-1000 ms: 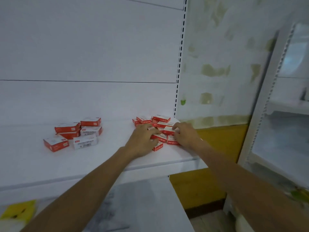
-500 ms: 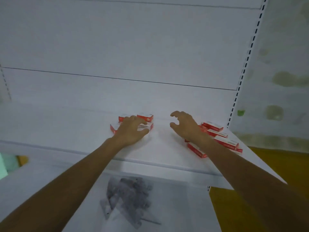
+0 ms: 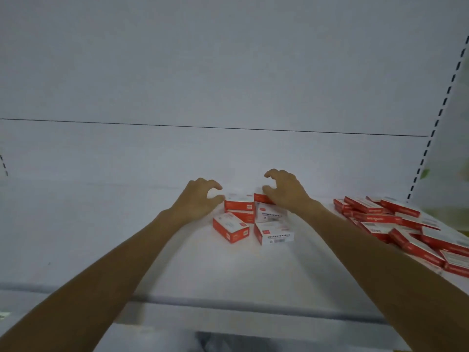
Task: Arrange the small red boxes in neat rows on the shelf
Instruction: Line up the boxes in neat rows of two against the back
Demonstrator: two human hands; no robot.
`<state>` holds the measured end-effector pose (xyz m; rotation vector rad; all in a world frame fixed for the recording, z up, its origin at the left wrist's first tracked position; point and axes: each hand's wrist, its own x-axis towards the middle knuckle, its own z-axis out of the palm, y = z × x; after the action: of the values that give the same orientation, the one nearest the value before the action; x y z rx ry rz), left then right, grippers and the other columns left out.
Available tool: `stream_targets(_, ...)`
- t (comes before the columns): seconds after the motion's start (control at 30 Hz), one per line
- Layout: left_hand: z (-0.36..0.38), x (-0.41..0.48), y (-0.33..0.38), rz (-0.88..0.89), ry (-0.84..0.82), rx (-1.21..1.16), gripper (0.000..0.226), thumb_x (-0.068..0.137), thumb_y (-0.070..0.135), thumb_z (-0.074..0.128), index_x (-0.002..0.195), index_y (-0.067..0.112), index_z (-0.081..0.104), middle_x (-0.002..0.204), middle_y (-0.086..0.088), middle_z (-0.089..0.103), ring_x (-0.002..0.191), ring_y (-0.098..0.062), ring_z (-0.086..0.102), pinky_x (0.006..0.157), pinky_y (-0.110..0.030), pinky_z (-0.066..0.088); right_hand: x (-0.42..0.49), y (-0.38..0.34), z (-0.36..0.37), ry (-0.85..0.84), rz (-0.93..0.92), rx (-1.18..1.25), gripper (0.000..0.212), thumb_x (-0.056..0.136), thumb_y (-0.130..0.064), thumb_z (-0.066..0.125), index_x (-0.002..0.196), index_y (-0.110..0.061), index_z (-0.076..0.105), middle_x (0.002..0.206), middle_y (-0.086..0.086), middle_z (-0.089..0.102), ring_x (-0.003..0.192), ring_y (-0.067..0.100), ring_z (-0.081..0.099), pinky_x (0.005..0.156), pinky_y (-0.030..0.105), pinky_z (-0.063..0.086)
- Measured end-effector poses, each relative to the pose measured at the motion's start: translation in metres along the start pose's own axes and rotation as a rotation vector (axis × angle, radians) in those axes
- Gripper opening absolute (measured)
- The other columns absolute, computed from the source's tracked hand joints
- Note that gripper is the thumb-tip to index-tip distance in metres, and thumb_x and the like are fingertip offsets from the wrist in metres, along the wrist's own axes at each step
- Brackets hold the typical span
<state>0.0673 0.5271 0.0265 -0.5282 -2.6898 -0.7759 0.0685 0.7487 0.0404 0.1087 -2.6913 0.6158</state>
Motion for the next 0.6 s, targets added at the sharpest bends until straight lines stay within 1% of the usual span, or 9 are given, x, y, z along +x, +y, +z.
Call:
stream_targets(0.07,0.004,0.017,-0.013,0.027,-0.051,-0.025,0.033,0.09,0.033,0.052,0.119,0.019,0.057,0.128,-0.007,0.053,0.121,-0.021,0.045,0.093,-0.024,0.03,0.012,0.0,0.009,0.024,0.07,-0.003,0.038,0.091,-0.033,0.047,0.125,-0.017,0.05,0.128,0.009,0.053,0.115,0.025,0.05,0.097,0.04,0.041)
stream_targets(0.13,0.011,0.031,-0.022,0.051,-0.113,-0.07,0.034,0.091,0.035,0.049,0.12,0.019,0.056,0.128,-0.005,0.053,0.118,-0.019,0.047,0.091,-0.024,0.031,0.018,0.005,0.019,-0.034,0.124,-0.019,0.038,0.093,-0.039,0.042,0.124,-0.019,0.051,0.126,0.007,0.056,0.111,0.024,0.052,0.092,0.037,0.042)
stream_targets(0.2,0.02,0.042,-0.027,0.076,-0.178,-0.144,0.034,0.092,0.036,0.046,0.12,0.019,0.055,0.128,-0.003,0.054,0.113,-0.015,0.049,0.09,-0.024,0.034,0.018,0.01,0.029,-0.123,0.15,0.005,0.036,0.094,-0.042,0.038,0.116,-0.019,0.055,0.119,0.004,0.061,0.101,0.019,0.057,0.086,0.032,0.043)
stream_targets(0.27,0.03,0.05,-0.029,0.107,-0.233,-0.224,0.034,0.093,0.038,0.044,0.12,0.02,0.054,0.127,-0.001,0.055,0.107,-0.01,0.049,0.088,-0.025,0.036,0.019,0.014,0.034,-0.138,0.158,0.045,0.034,0.095,-0.042,0.036,0.108,-0.02,0.058,0.111,0.003,0.064,0.091,0.016,0.058,0.083,0.032,0.045)
stream_targets(0.37,0.04,0.059,-0.027,0.14,-0.29,-0.301,0.036,0.094,0.035,0.042,0.126,0.021,0.051,0.133,0.001,0.051,0.107,-0.006,0.045,0.089,-0.023,0.035,0.022,0.015,0.034,-0.142,0.143,0.053,0.03,0.094,-0.04,0.037,0.102,-0.021,0.058,0.109,0.001,0.064,0.088,0.012,0.055,0.075,0.026,0.038)
stream_targets(0.43,0.043,0.062,-0.024,0.175,-0.331,-0.295,0.035,0.096,0.031,0.038,0.127,0.021,0.051,0.135,0.001,0.051,0.109,-0.005,0.044,0.092,-0.021,0.035,0.024,0.014,0.034,-0.156,0.134,0.062,0.029,0.094,-0.039,0.038,0.102,-0.02,0.059,0.11,0.0,0.064,0.088,0.011,0.054,0.073,0.024,0.036)
stream_targets(0.53,0.04,0.06,-0.024,0.181,-0.341,-0.29,0.031,0.096,0.029,0.037,0.119,0.019,0.057,0.127,-0.002,0.057,0.104,-0.008,0.051,0.092,-0.024,0.042,0.025,0.007,0.034,-0.176,0.12,0.088,0.029,0.093,-0.039,0.041,0.102,-0.02,0.061,0.109,-0.001,0.064,0.084,0.01,0.055,0.067,0.021,0.037)
stream_targets(0.6,0.03,0.06,-0.03,0.154,-0.339,-0.281,0.023,0.093,0.031,0.043,0.105,0.026,0.061,0.116,0.001,0.062,0.099,-0.01,0.055,0.09,-0.028,0.046,0.026,-0.002,0.035,-0.214,0.107,0.123,0.03,0.092,-0.043,0.043,0.104,-0.022,0.062,0.108,-0.003,0.064,0.08,0.006,0.056,0.064,0.016,0.037)
